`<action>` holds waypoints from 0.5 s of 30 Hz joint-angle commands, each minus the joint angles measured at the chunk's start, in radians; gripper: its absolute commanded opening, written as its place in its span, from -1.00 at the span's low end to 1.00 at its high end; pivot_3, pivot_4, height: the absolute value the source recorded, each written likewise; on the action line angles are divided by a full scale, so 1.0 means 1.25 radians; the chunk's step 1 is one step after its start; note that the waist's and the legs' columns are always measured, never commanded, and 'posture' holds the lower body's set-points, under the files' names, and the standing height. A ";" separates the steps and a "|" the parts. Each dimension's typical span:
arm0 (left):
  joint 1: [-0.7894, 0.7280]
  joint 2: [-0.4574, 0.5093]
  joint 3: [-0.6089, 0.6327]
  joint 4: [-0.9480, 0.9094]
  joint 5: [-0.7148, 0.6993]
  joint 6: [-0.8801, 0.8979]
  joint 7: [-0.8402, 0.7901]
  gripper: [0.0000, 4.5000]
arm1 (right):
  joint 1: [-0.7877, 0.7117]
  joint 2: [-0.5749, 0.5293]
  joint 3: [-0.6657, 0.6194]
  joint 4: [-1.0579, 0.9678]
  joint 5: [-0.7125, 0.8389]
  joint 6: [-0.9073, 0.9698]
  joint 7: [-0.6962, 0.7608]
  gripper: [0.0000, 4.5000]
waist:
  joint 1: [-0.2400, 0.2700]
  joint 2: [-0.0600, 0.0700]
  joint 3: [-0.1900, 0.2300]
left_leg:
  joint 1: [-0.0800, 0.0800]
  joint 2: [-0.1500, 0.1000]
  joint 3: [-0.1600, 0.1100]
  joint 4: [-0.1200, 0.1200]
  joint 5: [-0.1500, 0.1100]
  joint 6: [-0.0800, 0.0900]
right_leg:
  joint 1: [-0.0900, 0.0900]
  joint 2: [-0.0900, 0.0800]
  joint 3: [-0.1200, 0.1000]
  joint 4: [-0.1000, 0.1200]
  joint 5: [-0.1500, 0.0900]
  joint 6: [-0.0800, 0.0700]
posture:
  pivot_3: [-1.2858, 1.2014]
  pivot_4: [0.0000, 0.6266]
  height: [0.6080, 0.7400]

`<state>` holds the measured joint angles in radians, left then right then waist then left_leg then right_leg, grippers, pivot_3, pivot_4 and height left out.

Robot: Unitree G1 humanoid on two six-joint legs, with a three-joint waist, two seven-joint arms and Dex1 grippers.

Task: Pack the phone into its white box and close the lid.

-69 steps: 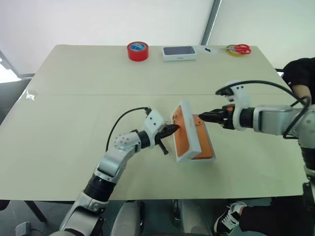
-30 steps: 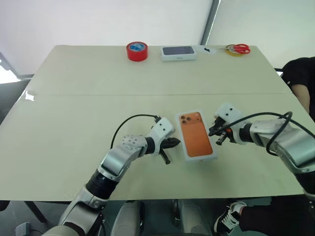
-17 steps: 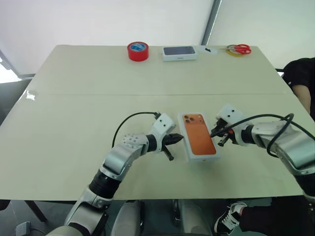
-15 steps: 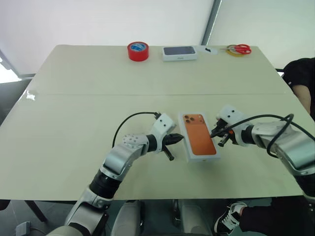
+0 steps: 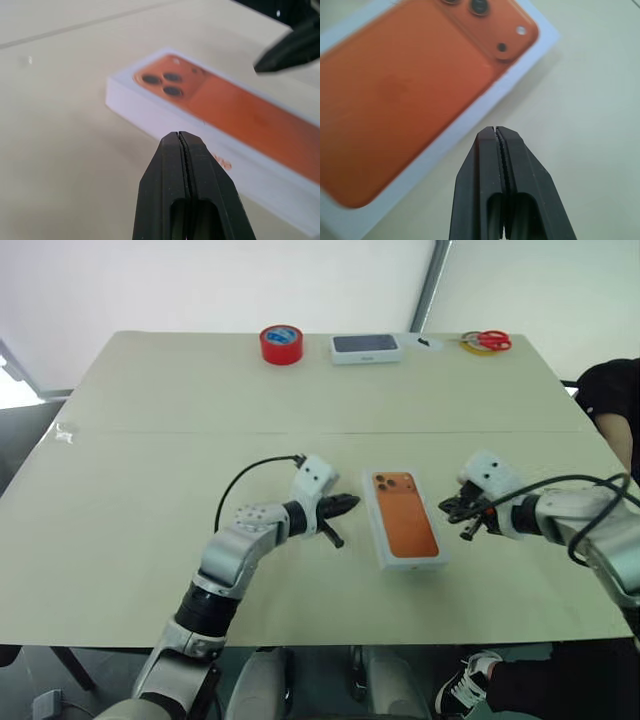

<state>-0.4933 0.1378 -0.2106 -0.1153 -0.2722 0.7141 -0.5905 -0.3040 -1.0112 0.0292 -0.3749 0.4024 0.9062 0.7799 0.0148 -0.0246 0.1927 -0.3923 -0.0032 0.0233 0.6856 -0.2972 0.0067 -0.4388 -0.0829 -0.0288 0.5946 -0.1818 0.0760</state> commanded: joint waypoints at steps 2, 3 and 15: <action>-0.039 -0.030 -0.050 0.022 0.011 -0.023 -0.004 -1.00 | 0.077 0.009 -0.056 -0.111 0.073 0.000 0.048 -0.98 | 0.001 0.000 0.000 | 0.000 0.000 0.000 0.000 0.000 0.000 | 0.000 0.000 0.000 0.000 0.000 0.000 | 0.03 -0.52 0.87; -0.045 -0.029 -0.083 0.040 0.034 -0.035 -0.010 -1.00 | 0.102 0.013 -0.052 -0.129 0.076 0.003 0.047 -0.98 | 0.002 0.000 0.000 | 0.000 0.000 0.000 0.000 0.000 0.000 | 0.001 0.000 0.000 0.000 0.000 0.000 | 0.03 -0.52 0.87; -0.062 0.000 -0.143 0.118 0.097 -0.070 -0.035 -1.00 | 0.148 0.038 -0.045 -0.156 0.066 0.035 -0.011 -0.98 | -0.001 0.000 -0.001 | 0.003 0.000 -0.001 0.000 0.000 0.000 | 0.003 0.000 -0.001 0.000 -0.002 -0.002 | 0.03 -0.52 0.87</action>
<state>-0.5678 0.1263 -0.3993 0.0303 -0.1624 0.6213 -0.6321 -0.1256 -0.9634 -0.0155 -0.5489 0.4884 0.9494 0.7743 0.0141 -0.0250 0.1910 -0.3891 -0.0031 0.0221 0.6859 -0.2973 0.0067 -0.4350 -0.0825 -0.0296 0.5944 -0.1837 0.0734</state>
